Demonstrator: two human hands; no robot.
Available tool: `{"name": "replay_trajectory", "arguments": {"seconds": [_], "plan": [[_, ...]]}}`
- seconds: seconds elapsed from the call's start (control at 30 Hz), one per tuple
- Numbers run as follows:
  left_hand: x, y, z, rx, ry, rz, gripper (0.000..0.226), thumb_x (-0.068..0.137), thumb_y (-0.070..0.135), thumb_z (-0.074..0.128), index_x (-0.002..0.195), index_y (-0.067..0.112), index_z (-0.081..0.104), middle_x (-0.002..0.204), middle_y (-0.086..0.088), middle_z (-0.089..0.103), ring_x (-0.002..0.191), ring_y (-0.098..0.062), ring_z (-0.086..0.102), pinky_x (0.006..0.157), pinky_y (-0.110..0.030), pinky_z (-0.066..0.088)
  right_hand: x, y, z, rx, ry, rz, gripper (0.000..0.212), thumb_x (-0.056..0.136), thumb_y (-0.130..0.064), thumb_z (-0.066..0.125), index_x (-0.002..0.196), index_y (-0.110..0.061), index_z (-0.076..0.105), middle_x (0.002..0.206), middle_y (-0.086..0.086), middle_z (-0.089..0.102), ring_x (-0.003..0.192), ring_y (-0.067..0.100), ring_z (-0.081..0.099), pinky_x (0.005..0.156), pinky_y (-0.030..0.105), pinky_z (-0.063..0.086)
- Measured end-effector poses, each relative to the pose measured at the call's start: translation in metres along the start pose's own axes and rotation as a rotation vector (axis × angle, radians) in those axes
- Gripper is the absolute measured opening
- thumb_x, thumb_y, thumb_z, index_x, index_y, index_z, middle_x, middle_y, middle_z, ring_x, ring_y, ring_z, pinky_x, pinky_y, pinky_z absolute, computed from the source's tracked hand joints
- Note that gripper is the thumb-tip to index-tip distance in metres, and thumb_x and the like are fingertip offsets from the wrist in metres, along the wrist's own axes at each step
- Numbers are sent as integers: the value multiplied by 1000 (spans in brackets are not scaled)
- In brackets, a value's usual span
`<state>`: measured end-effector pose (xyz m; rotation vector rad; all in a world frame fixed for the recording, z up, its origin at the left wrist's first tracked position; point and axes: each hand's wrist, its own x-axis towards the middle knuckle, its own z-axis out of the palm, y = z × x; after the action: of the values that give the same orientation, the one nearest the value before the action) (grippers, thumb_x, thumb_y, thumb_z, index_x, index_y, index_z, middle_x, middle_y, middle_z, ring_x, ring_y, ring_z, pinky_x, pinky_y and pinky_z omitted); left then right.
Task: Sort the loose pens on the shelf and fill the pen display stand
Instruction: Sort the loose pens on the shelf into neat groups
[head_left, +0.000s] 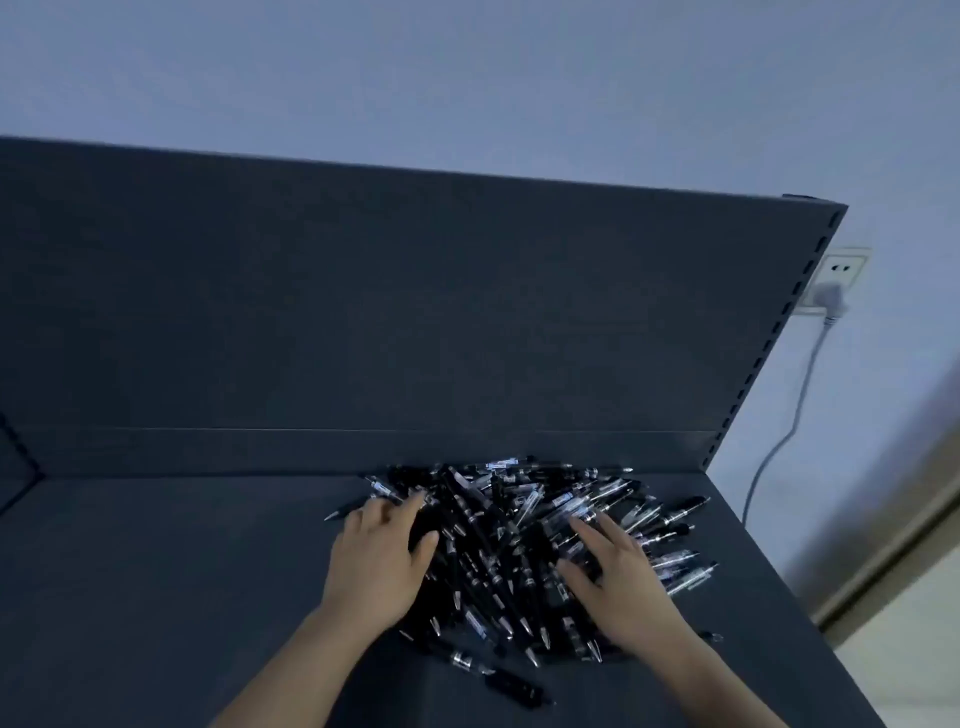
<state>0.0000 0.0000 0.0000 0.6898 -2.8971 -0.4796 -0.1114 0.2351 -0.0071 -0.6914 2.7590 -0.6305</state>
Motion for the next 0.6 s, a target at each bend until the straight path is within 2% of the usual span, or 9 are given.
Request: {"name": "replay_trajectory", "arguments": {"seconds": [0.1, 0.17, 0.23, 0.27, 0.33, 0.4, 0.5, 0.53, 0.6], "plan": [[18, 7, 4, 21, -89, -26, 52, 98, 55, 23, 148, 40, 20, 139, -3, 37, 126, -22, 37, 105, -34, 33, 8, 2, 4, 2, -23, -17, 57, 99, -47, 42, 151, -34, 24, 162, 2, 3, 149, 24, 9, 120, 39, 17], [30, 11, 7, 17, -131, -42, 48, 98, 55, 25, 143, 39, 29, 135, -5, 43, 123, -24, 42, 101, -35, 37, 12, 2, 6, 24, -40, -23, 53, 100, -42, 41, 151, -34, 25, 162, 3, 2, 149, 24, 9, 120, 39, 19], [37, 13, 11, 6, -132, -48, 39, 97, 55, 30, 129, 35, 40, 121, -2, 55, 110, -23, 51, 92, -34, 43, 14, 7, 6, 48, -26, -39, 50, 102, -35, 41, 150, -33, 27, 162, 3, 4, 148, 24, 12, 118, 37, 25], [39, 14, 12, -17, -124, -55, 34, 96, 55, 34, 119, 32, 43, 111, 1, 58, 101, -21, 54, 85, -33, 45, 15, 10, 4, 66, -10, -45, 49, 102, -32, 41, 149, -32, 29, 162, 2, 6, 147, 25, 16, 115, 34, 29], [42, 16, 12, -101, -94, -77, 22, 94, 48, 45, 102, 28, 43, 87, 4, 59, 79, -16, 55, 68, -31, 45, 18, 19, 2, 78, 19, -47, 46, 102, -27, 42, 147, -30, 35, 161, 0, 11, 138, 29, 36, 103, 25, 39], [42, 19, 12, -207, -61, -112, 14, 94, 35, 49, 94, 23, 42, 72, 3, 57, 61, -13, 51, 57, -30, 41, 22, 28, -1, 92, 40, -34, 44, 101, -25, 43, 145, -28, 39, 159, -1, 17, 125, 34, 50, 95, 23, 42], [40, 22, 11, -332, 1, -101, 6, 99, 23, 43, 104, 21, 41, 61, 1, 53, 47, -12, 44, 46, -27, 36, 29, 37, -6, 79, 100, -68, 42, 101, -22, 45, 143, -26, 45, 155, -2, 28, 125, 29, 50, 97, 20, 38], [39, 24, 10, -378, 19, -87, 16, 100, 23, 41, 115, 22, 37, 57, 1, 50, 44, -11, 41, 43, -25, 33, 31, 39, -8, 78, 115, -87, 42, 101, -21, 46, 142, -26, 46, 154, -2, 29, 128, 25, 48, 100, 20, 37], [37, 27, 8, -436, 32, -61, 47, 100, 20, 39, 141, 26, 17, 51, 1, 43, 41, -10, 36, 40, -22, 29, 39, 37, -10, 61, 114, -130, 42, 100, -22, 49, 141, -28, 46, 153, -3, 29, 134, 20, 40, 107, 26, 37]]}}
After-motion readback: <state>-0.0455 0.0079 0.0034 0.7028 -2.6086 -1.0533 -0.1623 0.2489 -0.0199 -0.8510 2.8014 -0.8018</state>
